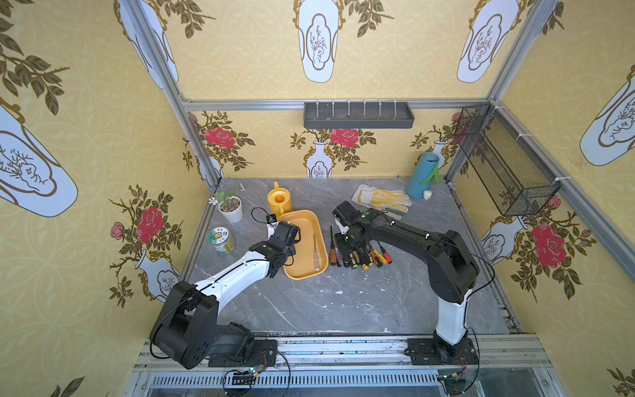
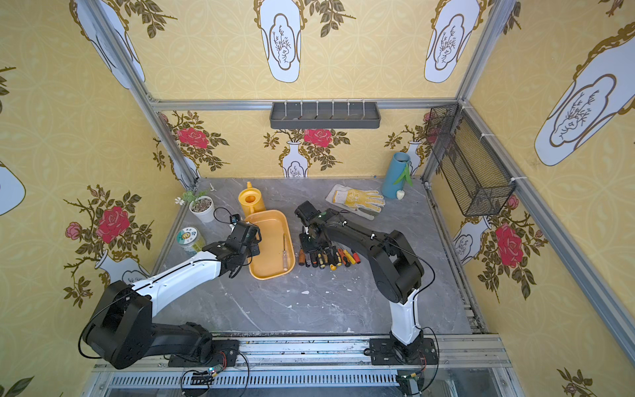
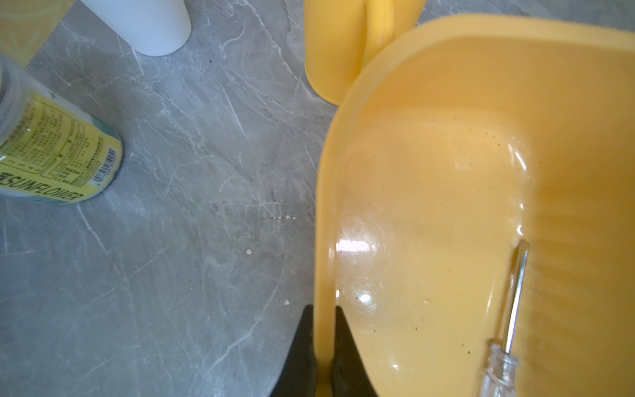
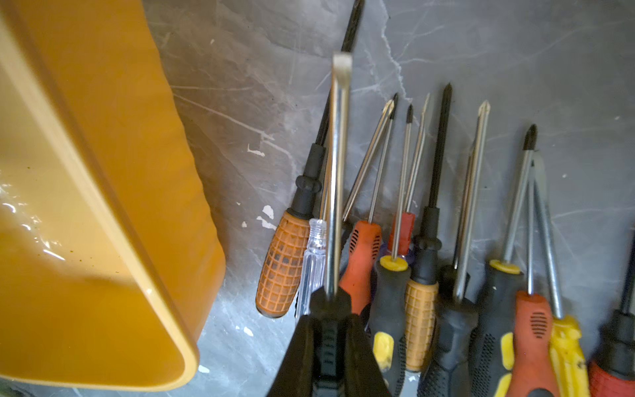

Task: Take out the screwdriver from the storage box
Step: Place the screwdriver at the center of the board.

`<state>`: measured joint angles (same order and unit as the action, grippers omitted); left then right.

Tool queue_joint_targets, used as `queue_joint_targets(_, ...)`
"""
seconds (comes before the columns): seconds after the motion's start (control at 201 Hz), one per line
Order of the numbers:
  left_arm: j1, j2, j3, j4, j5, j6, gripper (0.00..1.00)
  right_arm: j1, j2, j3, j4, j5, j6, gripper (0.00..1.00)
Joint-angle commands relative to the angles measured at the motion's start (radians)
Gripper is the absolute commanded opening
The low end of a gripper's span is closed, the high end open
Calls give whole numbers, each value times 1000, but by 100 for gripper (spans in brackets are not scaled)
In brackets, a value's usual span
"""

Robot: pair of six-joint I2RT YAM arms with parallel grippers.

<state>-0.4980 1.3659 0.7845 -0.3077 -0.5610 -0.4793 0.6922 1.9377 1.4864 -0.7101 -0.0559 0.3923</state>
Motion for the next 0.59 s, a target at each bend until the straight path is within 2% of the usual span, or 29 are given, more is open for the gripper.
queue_joint_targets(0.0, 0, 2, -3, -2, -6, 2, 0, 1, 13, 7, -11, -9, 9, 0)
queue_joint_targets(0.483, 2, -5, -18, 1, -25, 2, 0, 9, 60, -1, 4, -3, 30, 1)
queue_joint_targets(0.588, 1, 1, -9, 0, -10, 5, 0, 10, 63, -17, 20, -4, 41, 6)
